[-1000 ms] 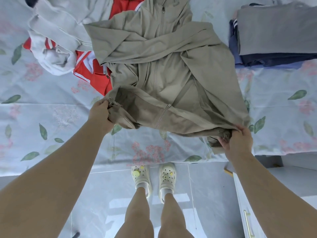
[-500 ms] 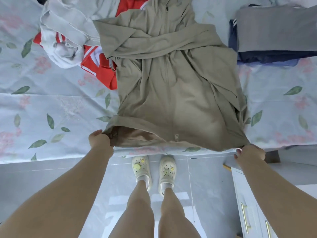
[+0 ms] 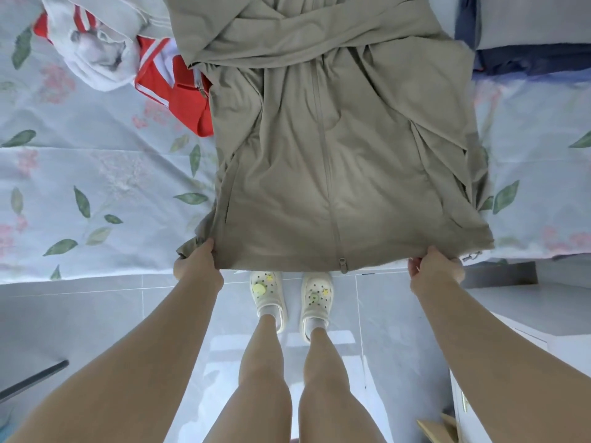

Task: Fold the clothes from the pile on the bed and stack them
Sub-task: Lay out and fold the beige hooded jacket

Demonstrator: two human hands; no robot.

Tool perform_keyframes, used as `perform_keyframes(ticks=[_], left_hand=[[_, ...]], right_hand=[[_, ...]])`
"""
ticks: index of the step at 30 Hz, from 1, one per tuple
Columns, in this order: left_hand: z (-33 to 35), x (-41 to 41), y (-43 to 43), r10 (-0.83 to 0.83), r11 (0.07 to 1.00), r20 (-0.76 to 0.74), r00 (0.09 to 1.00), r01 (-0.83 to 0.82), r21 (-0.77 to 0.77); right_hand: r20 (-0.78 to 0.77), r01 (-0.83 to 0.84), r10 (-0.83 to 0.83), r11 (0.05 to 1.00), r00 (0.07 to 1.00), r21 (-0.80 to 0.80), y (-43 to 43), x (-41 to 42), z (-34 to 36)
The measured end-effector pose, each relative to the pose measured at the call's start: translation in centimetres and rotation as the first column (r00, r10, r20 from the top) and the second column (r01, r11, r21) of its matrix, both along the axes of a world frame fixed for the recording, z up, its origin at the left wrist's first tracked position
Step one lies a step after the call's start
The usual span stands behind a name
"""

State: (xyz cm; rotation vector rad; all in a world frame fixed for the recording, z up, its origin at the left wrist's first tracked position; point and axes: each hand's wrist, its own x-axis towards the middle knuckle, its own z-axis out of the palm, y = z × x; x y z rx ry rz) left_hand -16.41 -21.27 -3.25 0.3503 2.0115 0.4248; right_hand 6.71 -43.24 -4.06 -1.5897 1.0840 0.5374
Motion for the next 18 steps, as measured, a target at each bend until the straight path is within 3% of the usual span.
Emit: perform_keyframes(ticks=[2, 4, 6, 8, 11, 15, 18], left_hand=[[0.2, -0.4, -0.4, -0.007, 1.000, -0.038, 0.999, 0.007, 0.001], [-0.7, -0.8, -1.0, -0.200, 0.978, -0.105, 0.974, 0.192, -0.085], [-1.2, -1.1, -1.2, -0.414, 0.910, -0.289, 0.863, 0.381, -0.164], [-1.1, -0.9, -0.6, -0.500, 0.860, -0.396, 0.770, 0.495, -0.123], [-1.1, 0.2, 1.0, -0.711, 0.655, -0.391, 0.584, 0.753, -0.067], [-1.3, 0.9, 3.0, -0.845, 0.486, -0.305, 0.438, 0.868, -0.100], [-1.0, -0.2, 3.7, -0.783, 0.559, -0.416, 0.461, 0.816, -0.147]], right_hand=[[0.056, 0.003, 0.000, 0.998, 0.998, -0.062, -0.7, 0.1, 0.0], [-0.001, -0.115, 0.117, 0.971, 0.993, -0.209, -1.3, 0.1, -0.6], [-0.092, -0.260, 0.243, 0.896, 0.966, -0.360, -1.5, 0.0, -1.0], [-0.105, -0.338, 0.324, 0.841, 0.940, -0.423, -0.6, -0.1, -0.7], [0.042, -0.484, 0.510, 0.837, 0.859, -0.256, 2.3, -0.7, -0.6], [0.075, -0.747, 0.760, 0.649, 0.646, -0.142, 6.7, -1.2, -1.1], [0.041, -0.840, 0.853, 0.520, 0.521, -0.156, 8.6, -1.3, -1.8]])
